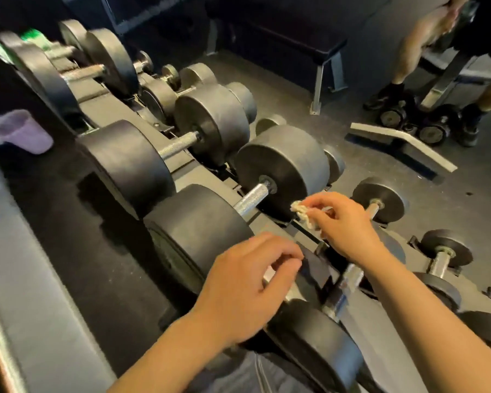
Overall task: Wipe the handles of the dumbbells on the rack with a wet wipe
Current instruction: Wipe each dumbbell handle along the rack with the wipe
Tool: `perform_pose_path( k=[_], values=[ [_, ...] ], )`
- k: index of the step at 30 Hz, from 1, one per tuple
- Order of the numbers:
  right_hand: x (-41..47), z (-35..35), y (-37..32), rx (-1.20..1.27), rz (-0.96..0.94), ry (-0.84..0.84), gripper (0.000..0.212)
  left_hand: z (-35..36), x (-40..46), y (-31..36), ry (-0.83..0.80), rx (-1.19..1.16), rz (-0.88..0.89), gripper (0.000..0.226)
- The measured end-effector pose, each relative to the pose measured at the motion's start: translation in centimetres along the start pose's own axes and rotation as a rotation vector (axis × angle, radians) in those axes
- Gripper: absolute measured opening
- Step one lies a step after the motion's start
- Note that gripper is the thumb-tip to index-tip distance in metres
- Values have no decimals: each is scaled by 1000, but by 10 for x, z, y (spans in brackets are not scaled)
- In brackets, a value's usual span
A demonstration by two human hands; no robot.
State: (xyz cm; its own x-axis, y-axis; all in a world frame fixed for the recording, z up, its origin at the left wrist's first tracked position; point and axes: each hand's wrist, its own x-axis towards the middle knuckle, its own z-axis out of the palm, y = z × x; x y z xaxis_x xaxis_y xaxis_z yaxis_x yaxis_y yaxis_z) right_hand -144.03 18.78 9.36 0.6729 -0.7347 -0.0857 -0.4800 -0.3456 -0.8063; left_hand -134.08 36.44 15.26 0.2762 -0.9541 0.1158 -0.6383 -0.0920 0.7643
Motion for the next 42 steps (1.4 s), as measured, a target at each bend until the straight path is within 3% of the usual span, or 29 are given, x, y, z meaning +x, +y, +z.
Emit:
perform_pose_path(
  k=[2,5,9,12,14,16,20,23,28,39,42],
  values=[
    [15,20,-20,-41,-43,-62,15,-34,6,-13,147,131,39,19],
    [39,51,-51,-101,-58,-187,14,-76,18,-48,195,225,-8,20],
    [72,85,-73,-222,27,-432,10,-112,48,-114,-73,315,-6,36],
    [86,90,-80,-280,117,-565,10,-120,70,-141,-392,183,13,43],
    [90,93,-84,-357,103,-516,7,-117,84,-152,-551,69,46,42],
    [83,100,-83,-404,83,-350,7,-110,92,-156,-614,24,95,49],
    [55,100,-56,-539,227,182,7,-104,96,-165,-564,-156,36,42],
    [55,97,-53,-646,183,395,9,-103,99,-172,-544,-310,-104,29],
    [87,110,-42,-774,-3,128,40,-99,102,-172,-558,-284,-128,38],
    [75,121,-27,-720,86,270,27,-100,104,-168,-588,-255,-157,28],
    [71,124,-24,-585,177,369,17,-101,106,-167,-585,-272,-157,28]
  ],
)
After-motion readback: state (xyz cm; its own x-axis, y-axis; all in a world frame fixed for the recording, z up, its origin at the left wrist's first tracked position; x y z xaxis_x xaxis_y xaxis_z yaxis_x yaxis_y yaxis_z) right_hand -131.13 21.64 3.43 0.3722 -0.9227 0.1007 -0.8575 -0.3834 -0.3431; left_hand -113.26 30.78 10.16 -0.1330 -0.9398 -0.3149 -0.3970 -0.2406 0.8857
